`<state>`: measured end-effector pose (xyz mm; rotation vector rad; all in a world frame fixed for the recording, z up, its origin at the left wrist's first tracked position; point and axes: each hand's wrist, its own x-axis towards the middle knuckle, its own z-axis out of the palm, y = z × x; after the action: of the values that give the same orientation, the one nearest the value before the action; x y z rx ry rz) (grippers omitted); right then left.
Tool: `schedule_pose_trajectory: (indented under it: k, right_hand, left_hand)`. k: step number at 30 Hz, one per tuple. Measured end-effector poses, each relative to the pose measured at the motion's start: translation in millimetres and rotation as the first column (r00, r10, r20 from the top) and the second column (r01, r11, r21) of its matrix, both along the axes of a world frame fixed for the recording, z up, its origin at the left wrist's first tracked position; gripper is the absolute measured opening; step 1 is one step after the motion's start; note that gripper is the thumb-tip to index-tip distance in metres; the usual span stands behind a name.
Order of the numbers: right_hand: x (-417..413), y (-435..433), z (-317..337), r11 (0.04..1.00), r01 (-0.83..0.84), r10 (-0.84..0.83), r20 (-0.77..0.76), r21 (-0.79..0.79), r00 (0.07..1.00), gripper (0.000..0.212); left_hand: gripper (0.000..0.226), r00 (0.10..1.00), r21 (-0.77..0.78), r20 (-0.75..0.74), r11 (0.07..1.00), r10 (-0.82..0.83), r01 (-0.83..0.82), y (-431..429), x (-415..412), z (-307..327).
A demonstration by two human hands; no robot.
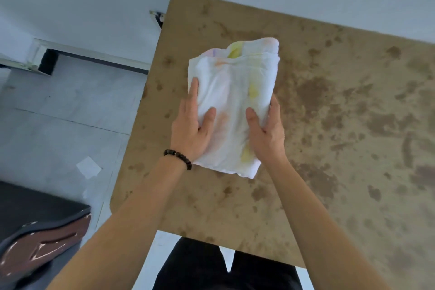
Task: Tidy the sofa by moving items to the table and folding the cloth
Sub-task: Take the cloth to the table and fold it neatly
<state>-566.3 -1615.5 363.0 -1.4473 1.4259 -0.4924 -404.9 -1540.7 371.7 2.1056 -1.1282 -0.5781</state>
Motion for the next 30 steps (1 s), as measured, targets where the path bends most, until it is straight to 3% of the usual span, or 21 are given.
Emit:
schedule_pose_trajectory:
  k: [3, 9, 14, 21, 26, 30]
  right_hand:
    - [-6.9, 8.7, 31.0, 0.998, -0.042, 0.039, 0.07, 0.046, 0.997, 0.04]
    - [-10.3, 63.7, 123.0, 0.994, -0.092, 0.102, 0.191, -0.063, 0.976, 0.064]
    - [0.6, 141.8, 192.1, 0.969, -0.091, 0.168, 0.336, -0.231, 0.927, 0.056]
    - [34.7, 227.4, 239.9, 0.895, -0.219, 0.372, 0.379, -0.389, 0.847, 0.054]
    - [64.0, 277.9, 262.1, 0.807, -0.418, 0.572, 0.375, -0.417, 0.729, 0.061]
    - [76.9, 326.7, 265.8, 0.725, -0.551, 0.689, 0.4, -0.415, 0.605, 0.062]
  left_hand:
    - [0.067, 0.991, -0.053, -0.129, 0.998, 0.025, -0.032, 19.8, -2.0, 27.5]
    - [0.065, 0.946, -0.201, -0.274, 0.952, 0.173, -0.232, 95.6, 7.9, 117.6]
    - [0.051, 0.969, -0.435, -0.177, 0.87, 0.171, -0.233, 187.1, 17.9, 177.7]
    - [0.047, 0.946, -0.608, -0.126, 0.73, 0.3, -0.312, 294.2, 27.6, 226.0]
    - [0.046, 0.859, -0.664, -0.087, 0.614, 0.504, -0.427, 374.0, 27.1, 237.8]
    - [0.046, 0.757, -0.641, -0.009, 0.577, 0.654, -0.506, 440.6, 13.0, 242.6]
